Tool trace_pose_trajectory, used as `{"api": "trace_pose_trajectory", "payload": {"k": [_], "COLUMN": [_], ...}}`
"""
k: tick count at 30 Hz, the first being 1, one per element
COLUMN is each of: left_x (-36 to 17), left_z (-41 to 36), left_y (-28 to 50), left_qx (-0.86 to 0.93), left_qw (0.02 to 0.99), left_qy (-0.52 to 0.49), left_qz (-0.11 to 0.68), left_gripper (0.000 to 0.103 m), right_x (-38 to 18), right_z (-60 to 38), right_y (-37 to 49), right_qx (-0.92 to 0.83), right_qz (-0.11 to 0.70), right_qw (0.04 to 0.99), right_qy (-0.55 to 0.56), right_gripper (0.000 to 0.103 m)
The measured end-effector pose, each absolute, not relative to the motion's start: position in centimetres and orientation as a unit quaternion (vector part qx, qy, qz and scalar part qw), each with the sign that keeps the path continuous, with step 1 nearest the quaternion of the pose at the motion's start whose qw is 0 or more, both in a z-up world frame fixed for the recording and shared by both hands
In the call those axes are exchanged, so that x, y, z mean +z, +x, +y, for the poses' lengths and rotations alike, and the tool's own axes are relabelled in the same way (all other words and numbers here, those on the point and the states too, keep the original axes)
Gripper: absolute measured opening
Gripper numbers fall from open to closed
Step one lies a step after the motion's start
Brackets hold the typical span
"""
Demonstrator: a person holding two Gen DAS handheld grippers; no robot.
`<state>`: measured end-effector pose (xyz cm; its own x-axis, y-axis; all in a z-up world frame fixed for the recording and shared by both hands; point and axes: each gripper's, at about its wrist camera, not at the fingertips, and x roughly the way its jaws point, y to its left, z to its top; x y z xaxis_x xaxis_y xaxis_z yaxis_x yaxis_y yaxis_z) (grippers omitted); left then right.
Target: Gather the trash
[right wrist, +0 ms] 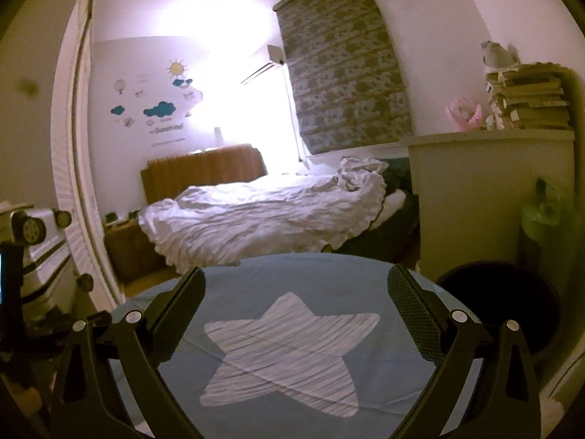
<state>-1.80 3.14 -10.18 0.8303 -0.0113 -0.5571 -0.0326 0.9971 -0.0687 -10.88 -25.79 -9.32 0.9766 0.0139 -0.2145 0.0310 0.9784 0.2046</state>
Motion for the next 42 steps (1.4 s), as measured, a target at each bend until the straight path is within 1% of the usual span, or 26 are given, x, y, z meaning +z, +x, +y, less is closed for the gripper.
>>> {"api": "trace_pose_trajectory", "payload": {"k": [10,42], "left_x": [-10.3,-10.1], "left_z": [3.3,3.9], "left_y": [-1.6,-1.2], "left_qx": [0.006,0.001], "left_qw": [0.954,0.955], "left_qy": [-0.040,-0.040], "left_qz": [0.297,0.293], "left_gripper": [0.098,0.098], "right_x": [-9.4,-9.3], "right_z": [-26.7,-26.8], "right_y": [-11.1,-11.0], "right_qx": [-0.010,-0.010], "right_qz": [0.106,0.110], "right_qw": [0.987,0.988], "right_qy": [0.121,0.105], "right_gripper": [0.098,0.098]}}
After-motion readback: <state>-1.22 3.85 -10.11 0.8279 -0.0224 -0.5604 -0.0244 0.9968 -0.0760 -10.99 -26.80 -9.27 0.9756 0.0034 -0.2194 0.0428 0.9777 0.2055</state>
